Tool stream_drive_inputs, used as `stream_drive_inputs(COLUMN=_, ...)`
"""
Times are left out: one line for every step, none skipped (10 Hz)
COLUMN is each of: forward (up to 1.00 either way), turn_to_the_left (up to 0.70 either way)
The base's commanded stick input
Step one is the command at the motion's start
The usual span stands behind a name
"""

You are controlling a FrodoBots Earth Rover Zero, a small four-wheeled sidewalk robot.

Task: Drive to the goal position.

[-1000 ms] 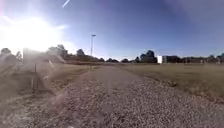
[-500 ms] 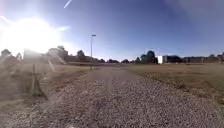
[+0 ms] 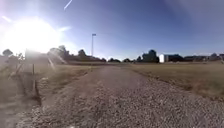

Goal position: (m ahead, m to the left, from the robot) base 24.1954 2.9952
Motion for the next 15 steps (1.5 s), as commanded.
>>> stream_drive_inputs(forward=0.50, turn_to_the_left=0.00)
stream_drive_inputs(forward=0.50, turn_to_the_left=0.00)
stream_drive_inputs(forward=0.50, turn_to_the_left=0.00)
stream_drive_inputs(forward=0.50, turn_to_the_left=0.00)
stream_drive_inputs(forward=0.50, turn_to_the_left=0.00)
stream_drive_inputs(forward=0.50, turn_to_the_left=0.00)
stream_drive_inputs(forward=0.50, turn_to_the_left=0.00)
stream_drive_inputs(forward=0.50, turn_to_the_left=0.00)
stream_drive_inputs(forward=0.50, turn_to_the_left=0.00)
stream_drive_inputs(forward=0.50, turn_to_the_left=0.00)
stream_drive_inputs(forward=0.50, turn_to_the_left=0.00)
stream_drive_inputs(forward=0.50, turn_to_the_left=0.00)
stream_drive_inputs(forward=0.50, turn_to_the_left=0.00)
stream_drive_inputs(forward=0.50, turn_to_the_left=0.00)
stream_drive_inputs(forward=0.50, turn_to_the_left=0.00)
